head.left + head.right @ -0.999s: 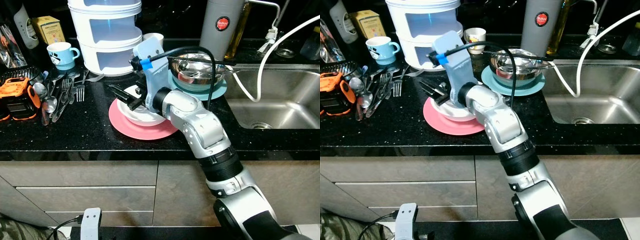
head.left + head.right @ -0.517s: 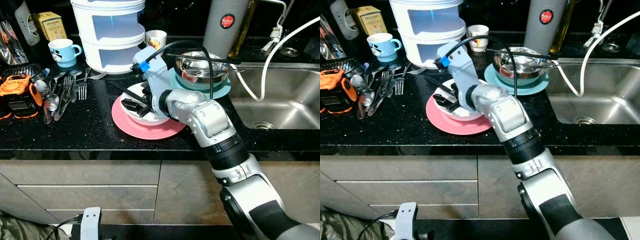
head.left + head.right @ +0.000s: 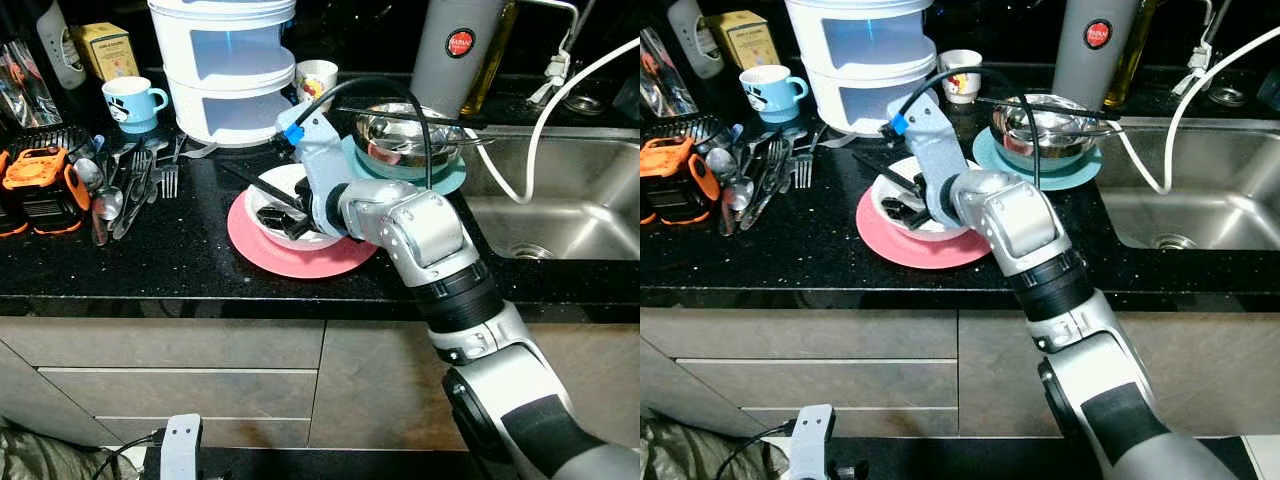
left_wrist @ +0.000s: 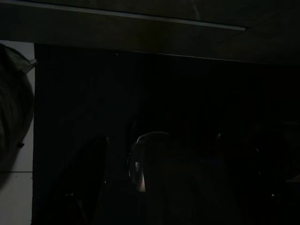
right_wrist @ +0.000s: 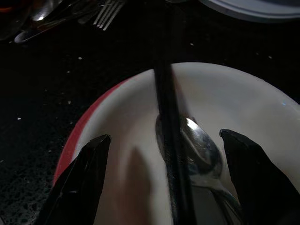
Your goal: Kitchen organization
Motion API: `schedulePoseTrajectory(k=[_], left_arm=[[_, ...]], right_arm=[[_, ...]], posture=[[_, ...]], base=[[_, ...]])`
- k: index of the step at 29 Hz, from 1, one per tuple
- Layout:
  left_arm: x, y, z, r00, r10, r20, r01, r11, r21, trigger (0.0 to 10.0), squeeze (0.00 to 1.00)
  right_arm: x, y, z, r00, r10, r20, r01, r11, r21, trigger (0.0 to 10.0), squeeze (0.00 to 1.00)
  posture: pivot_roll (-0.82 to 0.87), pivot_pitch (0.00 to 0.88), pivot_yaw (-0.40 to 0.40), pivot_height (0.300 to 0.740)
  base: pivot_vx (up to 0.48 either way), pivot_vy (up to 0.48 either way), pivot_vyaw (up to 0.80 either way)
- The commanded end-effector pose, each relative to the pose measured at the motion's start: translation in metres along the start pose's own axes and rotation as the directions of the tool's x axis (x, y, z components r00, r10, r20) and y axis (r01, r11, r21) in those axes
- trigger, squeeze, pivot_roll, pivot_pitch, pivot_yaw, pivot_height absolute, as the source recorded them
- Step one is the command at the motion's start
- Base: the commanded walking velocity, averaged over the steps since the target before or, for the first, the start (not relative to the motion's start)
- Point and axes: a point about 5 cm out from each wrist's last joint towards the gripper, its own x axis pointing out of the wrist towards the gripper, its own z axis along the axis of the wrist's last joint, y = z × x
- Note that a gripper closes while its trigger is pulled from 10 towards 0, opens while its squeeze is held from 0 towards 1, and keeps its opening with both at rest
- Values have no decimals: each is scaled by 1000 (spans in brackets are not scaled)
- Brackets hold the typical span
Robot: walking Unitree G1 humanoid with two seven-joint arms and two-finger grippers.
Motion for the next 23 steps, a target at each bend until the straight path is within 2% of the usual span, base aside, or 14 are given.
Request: schedulePoseTrajectory(k=[1,3,4,5,6,7,8,13,15,23], left_arm=[[0,-1,-3,1000,1,-3,-1,1000,-9,10000,0],[0,-1,-3,1000,1,-3,-1,1000,-10,10000,0],[0,-2,-3,1000,1,-2,-1,1000,-11,10000,0],[0,-2,-3,1000,1,-2,-1,1000,-11,10000,0],[0,-2,-3,1000,1,-2,-1,1000,-12,10000,0],[0,-2,-3,1000,1,-2,-1,1000,-12,10000,0],[0,-2,-3,1000,1,-1,-1,1000,-13,10000,0],[0,-2,-3,1000,1,-1,-1,1000,-13,10000,0],[0,-2,-3,1000,2,-2,-2,1000,-13,10000,0],[0,-2,-3,1000,2,-1,-2,1000,-15,10000,0]], right_arm=[[0,-2,3,1000,-12,-12,12,1000,7,10000,0],[0,-3,3,1000,-15,-14,15,1000,9,10000,0],[0,-4,3,1000,-18,-18,18,1000,10,6941,0],[0,-4,3,1000,-18,-18,18,1000,10,6941,0],[0,-4,3,999,-22,-23,22,1000,4,1922,0],[0,-4,3,999,-22,-23,22,1000,4,1922,0],[-1,-5,3,999,-26,-28,25,1000,-4,0,0],[-1,-5,1,998,-34,-49,32,998,-45,0,0],[0,-5,-5,995,-47,-86,39,995,-92,0,0],[0,-6,-6,993,-55,-99,43,992,-122,0,0]], posture=[[10,46,-27,740],[10,46,-27,740],[10,46,-27,740],[10,46,-27,740],[11,45,-28,740],[11,45,-28,740],[10,46,-27,740],[10,46,-27,740],[8,47,-27,740],[7,46,-26,740]], base=[[0,0,0],[0,0,0],[0,0,0],[0,0,0],[0,0,0],[0,0,0],[0,0,0],[0,0,0],[0,0,0],[0,0,0]])
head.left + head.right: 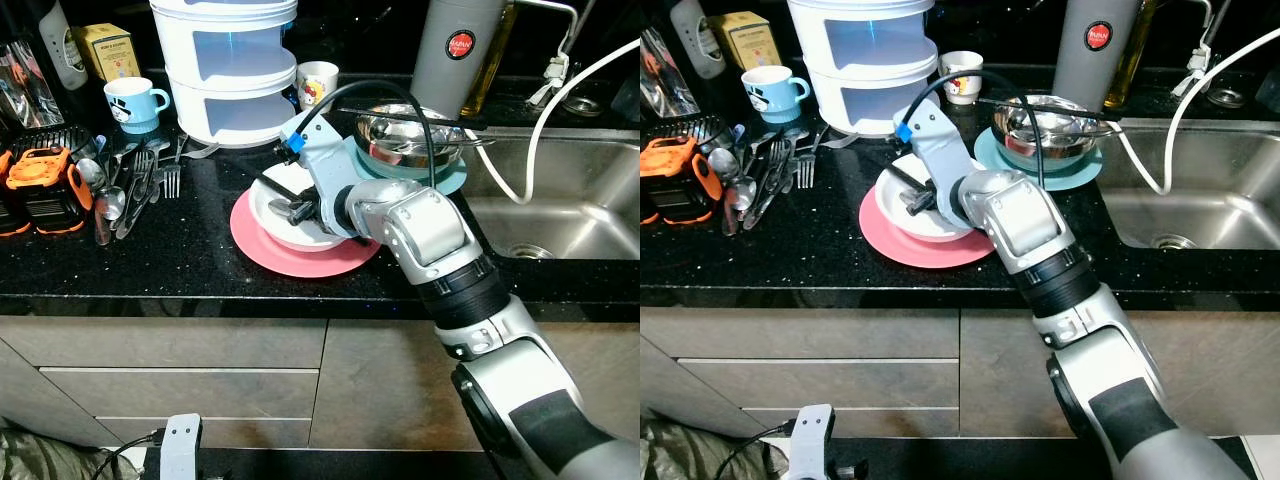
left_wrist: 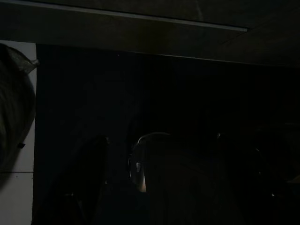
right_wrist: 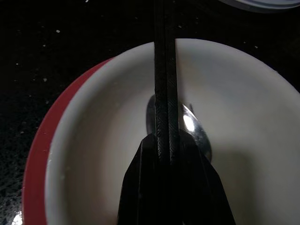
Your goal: Kitchen organization
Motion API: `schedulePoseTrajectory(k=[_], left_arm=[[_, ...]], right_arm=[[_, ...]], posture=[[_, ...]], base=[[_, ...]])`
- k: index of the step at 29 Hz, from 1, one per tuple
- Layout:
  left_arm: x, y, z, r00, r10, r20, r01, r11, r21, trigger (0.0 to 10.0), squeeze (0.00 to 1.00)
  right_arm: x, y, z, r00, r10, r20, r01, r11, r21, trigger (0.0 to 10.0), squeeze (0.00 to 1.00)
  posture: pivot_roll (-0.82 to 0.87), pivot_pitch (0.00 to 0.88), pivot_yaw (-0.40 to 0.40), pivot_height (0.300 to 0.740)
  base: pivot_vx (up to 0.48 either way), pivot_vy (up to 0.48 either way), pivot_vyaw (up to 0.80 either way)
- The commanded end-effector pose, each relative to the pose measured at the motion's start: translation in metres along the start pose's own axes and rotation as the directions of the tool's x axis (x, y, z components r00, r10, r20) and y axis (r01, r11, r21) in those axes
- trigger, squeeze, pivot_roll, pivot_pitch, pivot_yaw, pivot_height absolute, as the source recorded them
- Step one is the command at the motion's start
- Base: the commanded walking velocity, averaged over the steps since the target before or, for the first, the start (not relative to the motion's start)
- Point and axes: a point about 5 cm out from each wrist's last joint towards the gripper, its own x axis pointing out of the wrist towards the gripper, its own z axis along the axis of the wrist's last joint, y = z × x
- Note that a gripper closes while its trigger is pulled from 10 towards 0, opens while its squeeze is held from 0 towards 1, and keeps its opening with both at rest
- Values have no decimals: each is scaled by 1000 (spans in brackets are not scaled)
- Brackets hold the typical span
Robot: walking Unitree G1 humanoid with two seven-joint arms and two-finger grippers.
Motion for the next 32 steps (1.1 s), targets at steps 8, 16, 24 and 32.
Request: schedulePoseTrajectory(k=[8,16,24,32], left_arm=[[0,-2,-3,1000,2,-2,-2,1000,-13,10000,0],[0,-2,-2,1000,2,-2,-2,1000,-12,10000,0],[0,-2,-2,1000,2,0,-2,1000,-13,10000,0],[0,-1,-1,1000,0,-8,0,1000,14,10000,0]], right_arm=[[-4,7,19,991,65,117,-65,998,0,0,0],[-31,12,63,851,171,496,-233,970,65,0,0],[-75,21,65,471,247,847,-622,773,120,3686,0],[-107,43,28,227,278,934,-818,575,28,10000,0]], posture=[[8,45,-28,740],[7,42,-24,740],[13,39,-24,740],[-4,39,-6,740]], base=[[0,0,0],[0,0,0],[0,0,0],[0,0,0]])
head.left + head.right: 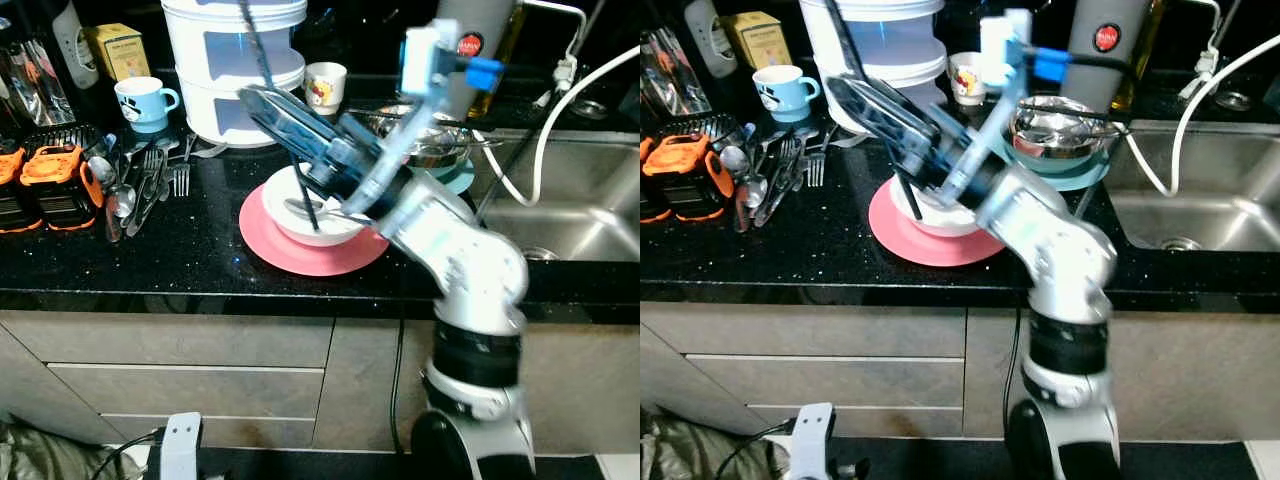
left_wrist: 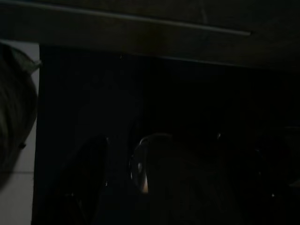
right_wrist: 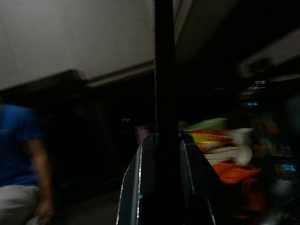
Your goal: Kitchen organization
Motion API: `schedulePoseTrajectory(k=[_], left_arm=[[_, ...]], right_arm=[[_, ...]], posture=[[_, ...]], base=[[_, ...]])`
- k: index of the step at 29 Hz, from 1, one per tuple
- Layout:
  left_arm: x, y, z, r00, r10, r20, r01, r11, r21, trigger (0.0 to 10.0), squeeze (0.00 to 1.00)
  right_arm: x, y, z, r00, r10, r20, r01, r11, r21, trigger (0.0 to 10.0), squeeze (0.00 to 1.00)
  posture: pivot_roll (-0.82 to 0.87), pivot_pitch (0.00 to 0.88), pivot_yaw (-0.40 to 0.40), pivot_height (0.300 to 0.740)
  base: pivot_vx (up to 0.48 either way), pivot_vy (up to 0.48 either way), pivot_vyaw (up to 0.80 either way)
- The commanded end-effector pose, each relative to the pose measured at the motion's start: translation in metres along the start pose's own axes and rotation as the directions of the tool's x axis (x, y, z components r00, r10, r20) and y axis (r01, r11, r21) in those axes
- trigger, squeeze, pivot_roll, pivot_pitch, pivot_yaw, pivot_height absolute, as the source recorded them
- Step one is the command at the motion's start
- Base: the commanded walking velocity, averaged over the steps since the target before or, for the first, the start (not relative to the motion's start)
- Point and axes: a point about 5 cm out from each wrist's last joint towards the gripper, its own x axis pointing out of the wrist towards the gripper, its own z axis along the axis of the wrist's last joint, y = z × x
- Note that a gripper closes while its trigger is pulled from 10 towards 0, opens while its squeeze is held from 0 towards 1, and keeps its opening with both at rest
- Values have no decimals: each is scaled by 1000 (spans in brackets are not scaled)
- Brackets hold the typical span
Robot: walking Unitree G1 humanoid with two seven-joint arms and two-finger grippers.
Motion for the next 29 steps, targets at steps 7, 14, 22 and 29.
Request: schedulePoseTrajectory(k=[7,14,22,29], left_arm=[[0,-1,-1,1000,-5,-13,5,1000,29,10000,0],[0,-3,0,999,-34,-11,35,999,39,10000,0],[0,-3,0,999,-39,-16,40,998,47,10000,0],[0,-2,0,999,-42,-18,43,998,51,10000,0]], right_arm=[[-11,8,-9,998,-23,60,18,996,87,10000,0],[-24,-20,-8,956,-279,92,276,960,39,10000,0],[-32,-32,-3,926,-367,90,371,928,-31,10000,0],[-29,-36,-5,919,-384,87,389,920,-52,10000,0]], posture=[[-5,41,-6,740],[-10,41,0,740],[-12,41,0,740],[-9,37,0,740]], base=[[0,0,0],[0,-89,0],[0,-430,0],[0,-460,0]])
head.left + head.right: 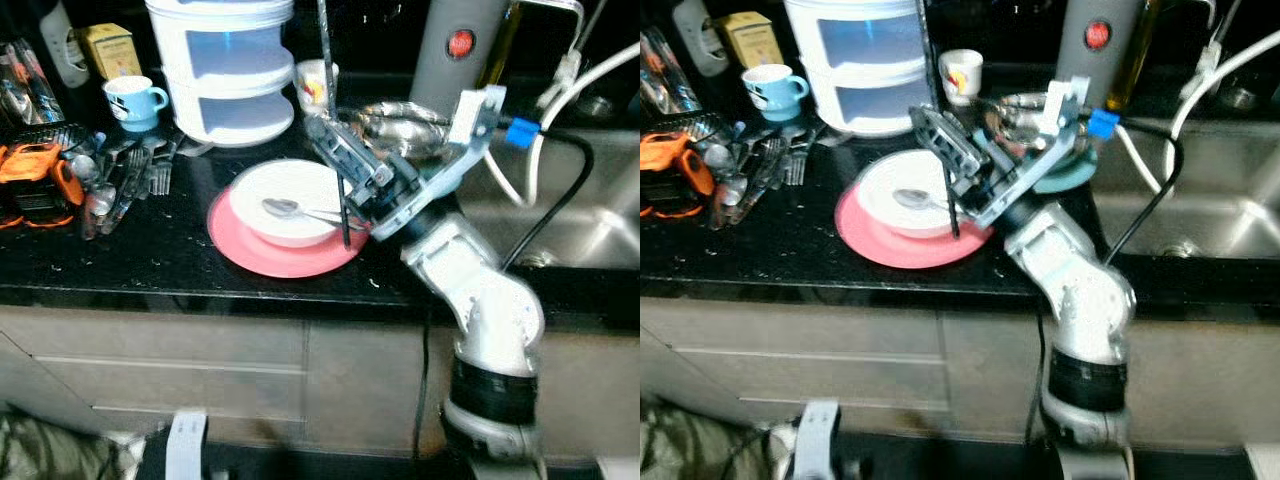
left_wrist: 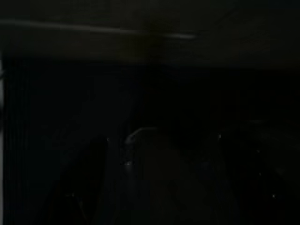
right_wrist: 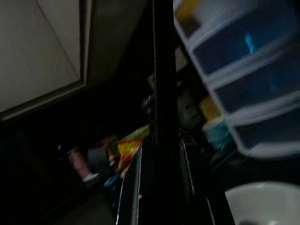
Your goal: Kitchen organization
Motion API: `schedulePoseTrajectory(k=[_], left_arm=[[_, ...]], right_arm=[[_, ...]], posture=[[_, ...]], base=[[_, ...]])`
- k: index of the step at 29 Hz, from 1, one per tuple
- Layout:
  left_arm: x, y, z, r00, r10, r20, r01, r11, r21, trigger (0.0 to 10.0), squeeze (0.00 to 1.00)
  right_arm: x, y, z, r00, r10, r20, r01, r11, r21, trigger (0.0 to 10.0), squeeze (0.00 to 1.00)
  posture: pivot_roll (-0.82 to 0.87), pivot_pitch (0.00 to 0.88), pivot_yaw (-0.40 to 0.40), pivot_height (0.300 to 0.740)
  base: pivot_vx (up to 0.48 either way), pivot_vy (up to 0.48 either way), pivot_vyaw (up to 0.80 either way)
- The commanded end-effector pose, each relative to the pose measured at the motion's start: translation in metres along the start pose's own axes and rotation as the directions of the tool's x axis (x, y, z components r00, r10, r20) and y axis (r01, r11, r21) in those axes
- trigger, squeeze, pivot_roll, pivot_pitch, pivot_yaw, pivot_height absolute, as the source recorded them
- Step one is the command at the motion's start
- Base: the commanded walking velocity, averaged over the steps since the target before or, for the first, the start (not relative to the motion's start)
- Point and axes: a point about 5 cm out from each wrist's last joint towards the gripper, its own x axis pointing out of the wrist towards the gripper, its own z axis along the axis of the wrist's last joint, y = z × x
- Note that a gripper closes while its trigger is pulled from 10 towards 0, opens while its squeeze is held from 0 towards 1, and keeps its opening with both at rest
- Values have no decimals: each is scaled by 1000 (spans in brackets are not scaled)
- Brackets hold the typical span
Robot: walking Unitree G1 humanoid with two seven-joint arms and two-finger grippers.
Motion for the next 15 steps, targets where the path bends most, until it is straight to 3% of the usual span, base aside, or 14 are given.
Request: schedulePoseTrajectory(k=[1,15], left_arm=[[-2,4,-4,1000,10,-16,-9,1000,8,10000,0],[-2,3,-6,1000,6,-21,-5,1000,8,10000,0]], right_arm=[[3,1,-3,1000,2,-2,-2,1000,2,10000,0],[6,-7,-8,998,-63,-29,61,996,-66,10000,0]], posture=[[-9,37,0,740],[-8,27,-2,740]], base=[[0,-461,0],[0,-460,0]])
